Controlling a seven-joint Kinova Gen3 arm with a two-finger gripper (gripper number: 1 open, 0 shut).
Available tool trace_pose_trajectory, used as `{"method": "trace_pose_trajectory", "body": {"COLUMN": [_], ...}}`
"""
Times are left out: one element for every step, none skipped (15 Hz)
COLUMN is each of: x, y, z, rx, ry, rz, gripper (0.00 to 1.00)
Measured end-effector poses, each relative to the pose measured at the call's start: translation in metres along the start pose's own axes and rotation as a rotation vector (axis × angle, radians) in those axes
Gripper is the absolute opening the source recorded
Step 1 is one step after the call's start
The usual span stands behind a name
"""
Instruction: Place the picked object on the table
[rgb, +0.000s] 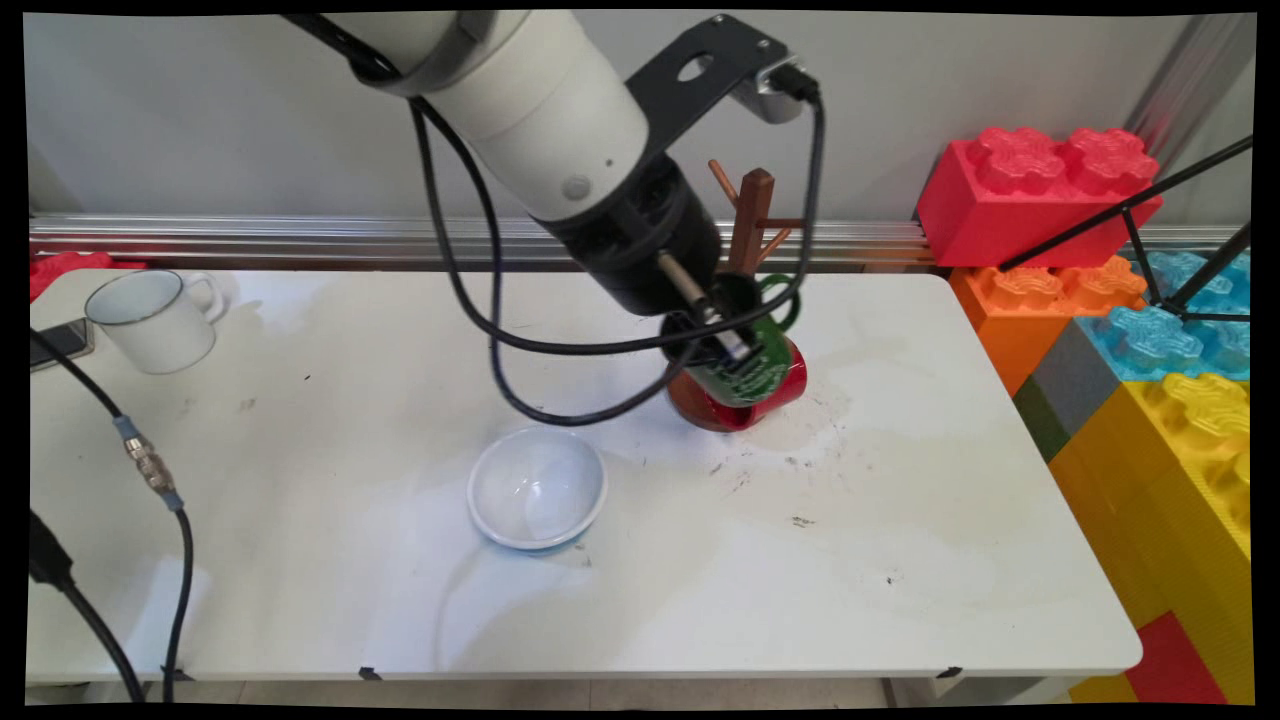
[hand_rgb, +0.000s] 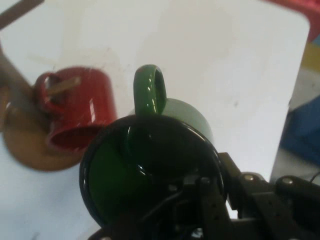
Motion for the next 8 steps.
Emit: {"method": "trace_pose_trajectory", "body": {"x": [-0.001, -0.003, -0.004, -0.006, -0.007, -0.009, -0.010, -0.011], "y": [-0.002, -0.004, -0.007, -0.010, -0.013, -0.017, -0.022, -0.027], "z": [-0.002, -0.006, -0.008, -0.011, -0.013, -0.016, -0.018, -0.019], "rx": [0.010, 0.022, 0.035, 0.049, 0.061, 0.076, 0.092, 0.105], "ry": [-0.021, -0.045, -0.070, -0.093, -0.113, -0.134, -0.154, -0.172], "rz": [0.016, 0.036, 0.056, 0.076, 0.093, 0.114, 0.136, 0.154], "gripper": [0.00, 0.00, 0.00, 0.00, 0.00, 0.00, 0.00, 0.00]}}
